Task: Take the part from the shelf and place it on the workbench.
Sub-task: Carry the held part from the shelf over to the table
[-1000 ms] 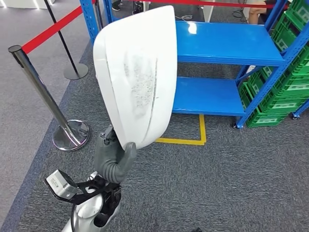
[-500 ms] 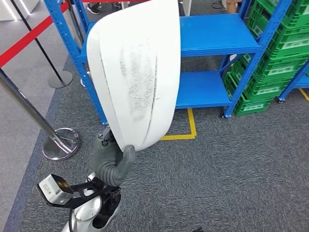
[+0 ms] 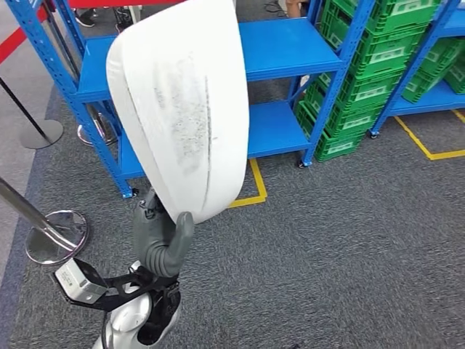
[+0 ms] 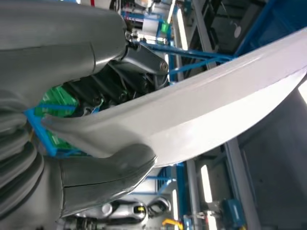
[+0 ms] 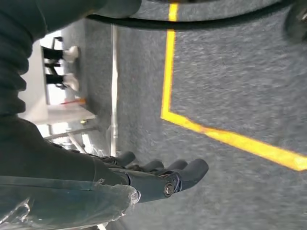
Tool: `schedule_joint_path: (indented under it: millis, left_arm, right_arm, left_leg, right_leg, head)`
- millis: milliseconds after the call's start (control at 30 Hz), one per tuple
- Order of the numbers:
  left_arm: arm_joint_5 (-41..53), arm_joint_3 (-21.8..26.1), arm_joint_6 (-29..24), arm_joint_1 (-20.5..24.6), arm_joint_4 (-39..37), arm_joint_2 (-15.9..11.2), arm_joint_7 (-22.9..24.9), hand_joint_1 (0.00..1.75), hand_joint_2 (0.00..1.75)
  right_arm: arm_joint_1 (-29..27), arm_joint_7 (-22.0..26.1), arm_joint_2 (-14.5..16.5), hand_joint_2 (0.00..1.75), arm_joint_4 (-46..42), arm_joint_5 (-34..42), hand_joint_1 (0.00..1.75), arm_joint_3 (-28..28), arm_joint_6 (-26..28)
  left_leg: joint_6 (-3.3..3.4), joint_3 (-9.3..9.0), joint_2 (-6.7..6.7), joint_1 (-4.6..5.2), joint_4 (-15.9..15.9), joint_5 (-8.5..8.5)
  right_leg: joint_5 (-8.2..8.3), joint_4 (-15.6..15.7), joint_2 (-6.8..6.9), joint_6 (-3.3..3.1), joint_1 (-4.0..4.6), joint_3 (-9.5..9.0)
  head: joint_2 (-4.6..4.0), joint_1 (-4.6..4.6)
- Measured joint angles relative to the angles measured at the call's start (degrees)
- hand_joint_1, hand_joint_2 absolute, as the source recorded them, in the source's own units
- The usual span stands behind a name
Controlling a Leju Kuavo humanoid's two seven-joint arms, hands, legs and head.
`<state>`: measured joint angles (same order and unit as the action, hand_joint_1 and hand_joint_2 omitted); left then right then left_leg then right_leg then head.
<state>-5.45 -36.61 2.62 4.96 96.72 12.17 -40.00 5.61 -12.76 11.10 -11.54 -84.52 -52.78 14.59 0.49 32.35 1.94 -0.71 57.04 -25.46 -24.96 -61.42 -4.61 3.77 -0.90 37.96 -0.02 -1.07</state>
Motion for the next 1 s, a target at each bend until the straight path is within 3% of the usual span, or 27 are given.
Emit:
schedule_joint_path:
  millis: [67, 100, 167, 233, 267, 333, 433, 500, 567, 600, 633, 667, 733, 800, 867, 933, 1000]
  left_arm:
    - [0.0, 0.0, 0.0, 0.0, 0.0, 0.0, 0.0, 1.75, 1.75]
    - [0.0, 0.1, 0.0, -0.1, 0.0, 0.0, 0.0, 1.75, 1.75]
    - [0.0, 0.1, 0.0, -0.1, 0.0, -0.1, 0.0, 1.75, 1.75]
    - [0.0, 0.1, 0.0, -0.1, 0.0, -0.1, 0.0, 1.75, 1.75]
    - [0.0, 0.1, -0.1, -0.1, 0.0, -0.1, 0.0, 1.75, 1.75]
    - [0.0, 0.1, -0.1, -0.1, 0.0, -0.1, 0.0, 1.75, 1.75]
    - [-0.2, 0.1, -0.1, -0.1, 0.0, -0.1, 0.0, 1.75, 1.75]
    - [-0.3, 0.1, -0.1, 0.0, 0.1, -0.1, 0.0, 1.75, 1.75]
    - [-0.4, 0.1, -0.1, -0.1, 0.1, -0.2, 0.0, 1.75, 1.75]
    - [-0.4, 0.1, -0.1, -0.2, 0.1, -0.2, 0.0, 1.75, 1.75]
    - [-0.4, 0.1, -0.1, -0.2, 0.1, -0.2, 0.0, 1.75, 1.75]
    - [-0.4, 0.1, -0.1, -0.3, 0.1, -0.3, 0.0, 1.75, 1.75]
    - [-0.6, 0.2, -0.1, -0.3, 0.1, -0.3, 0.0, 1.75, 1.75]
    - [-0.8, 0.2, 0.1, -0.3, 0.1, -0.2, 0.0, 1.75, 1.75]
    - [-1.1, 0.2, 0.3, -0.3, 0.1, -0.2, 0.0, 1.75, 1.75]
    - [-1.4, 0.2, 0.6, -0.2, 0.0, -0.1, 0.0, 1.75, 1.75]
    - [-1.7, 0.2, 1.1, 0.1, -0.1, 0.1, 0.0, 1.75, 1.75]
  right_arm:
    - [0.2, -0.1, 0.0, 1.75, 0.0, 0.0, 0.0, 0.0, 0.1]
    - [0.2, -0.1, 0.0, 1.75, 0.0, 0.0, 0.0, 0.0, 0.2]
    - [0.2, -0.1, 0.0, 1.75, 0.0, 0.0, 0.0, -0.1, 0.5]
    - [0.1, -0.3, 0.0, 1.75, 0.0, 0.1, 0.0, -0.1, 0.9]
    - [0.2, -0.3, 0.0, 1.75, 0.0, 0.1, 0.0, -0.1, 1.1]
    - [0.3, -0.4, 0.0, 1.75, 0.0, 0.1, 0.0, -0.1, 1.4]
    - [0.3, -0.4, 0.0, 1.75, 0.0, 0.2, 0.0, -0.1, 1.5]
    - [0.3, -0.4, 0.0, 1.75, 0.0, 0.2, 0.0, -0.2, 1.6]
    - [0.4, -0.4, 0.0, 1.75, 0.0, 0.2, 0.0, -0.2, 1.7]
    - [0.4, -0.4, 0.0, 1.75, 0.0, 0.2, 0.0, -0.2, 1.7]
    - [0.3, -0.4, 0.0, 1.75, 0.0, 0.2, 0.0, -0.2, 1.7]
    - [0.3, -0.4, 0.0, 1.75, 0.0, 0.2, 0.0, -0.2, 1.7]
    - [0.3, -0.4, 0.0, 1.75, 0.0, 0.3, 0.0, -0.3, 1.7]
    - [0.4, -0.4, 0.0, 1.75, 0.0, 0.4, 0.0, -0.3, 2.0]
    - [0.4, -0.4, -0.1, 1.75, 0.0, 0.7, 0.0, -0.4, 2.2]
    - [0.1, -0.4, -0.2, 1.75, 0.0, 0.9, 0.0, -0.6, 2.3]
    - [-0.1, -0.4, -0.3, 1.75, 0.0, 1.3, 0.0, -0.9, 2.4]
  left_leg:
    - [0.44, 0.03, -1.54, 0.28, 0.0, -0.03]
    - [0.52, 0.03, -2.36, 0.41, 0.0, -0.06]
    - [0.57, 0.0, -3.79, 0.54, 0.0, -0.12]
    - [0.39, -0.18, -4.93, 0.58, 0.0, -0.26]
    - [0.17, -0.28, -5.39, 0.76, 0.1, -0.4]
    - [-0.35, -0.45, -6.26, 1.09, 0.2, -0.57]
    - [-1.2, -0.59, -7.21, 1.1, 0.1, -0.76]
    - [-1.91, 0.25, -5.62, 0.92, 2.3, -2.58]
    - [-2.35, 3.37, -3.29, 0.77, 9.0, -6.26]
    - [-2.46, 5.36, -2.76, 0.72, 13.0, -7.87]
    - [-2.5, 6.84, -2.56, 0.7, 15.8, -8.48]
    - [-2.5, 7.55, -2.48, 0.68, 16.9, -8.07]
    - [-2.41, 5.6, -1.77, 0.51, 12.1, -4.08]
    - [-2.33, 2.25, 0.6, 0.05, 4.5, -0.57]
    - [-2.02, 0.86, 2.15, -0.18, 1.1, -0.04]
    - [-1.3, 0.77, 1.45, -0.09, 0.7, -0.12]
    - [-0.4, 0.71, 0.25, -0.09, 0.5, 0.04]
  right_leg:
    - [-4.09, -7.5, 3.09, 0.2, 0.2, 3.25]
    - [-5.65, -11.1, 3.7, 0.25, 0.2, 4.79]
    - [-5.99, -13.6, 4.13, 0.21, 0.21, 5.41]
    - [-2.75, -7.0, 5.11, 0.01, 0.25, 1.49]
    - [-1.38, -3.0, 6.27, -0.2, 0.42, -0.89]
    - [0.17, 2.2, 7.73, -0.84, 0.69, -3.74]
    - [0.41, 2.8, 6.46, -1.9, 0.74, -3.52]
    - [0.72, 3.0, 5.3, -2.52, 0.38, -3.44]
    - [0.93, 3.0, 4.13, -2.84, 0.14, -3.29]
    - [0.98, 3.0, 3.48, -2.91, 0.11, -3.21]
    - [1.01, 3.0, 2.79, -2.92, 0.09, -3.18]
    - [1.04, 3.0, 2.09, -2.9, 0.07, -3.17]
    - [1.15, 3.0, 0.52, -2.64, -0.06, -3.21]
    - [1.27, 2.8, -0.96, -2.09, -0.1, -2.96]
    - [1.49, 2.8, -2.09, -1.37, -0.09, -2.35]
    - [1.73, 3.0, -2.64, -0.66, -0.26, -1.78]
    - [0.64, 1.5, -0.38, -0.18, -0.14, -0.87]
  head:
    - [0.0, -0.41]
    - [0.0, -0.42]
    - [0.0, -0.43]
    - [0.0, -0.43]
    - [0.0, -0.45]
    - [0.0, -0.34]
    - [0.0, -0.28]
    - [0.0, -0.17]
    - [0.0, -0.02]
    - [0.0, 0.0]
    - [0.0, 0.01]
    - [0.0, 0.0]
    - [0.0, -0.01]
    - [0.0, 0.07]
    - [0.0, 0.13]
    - [0.0, 0.1]
    - [0.0, -0.28]
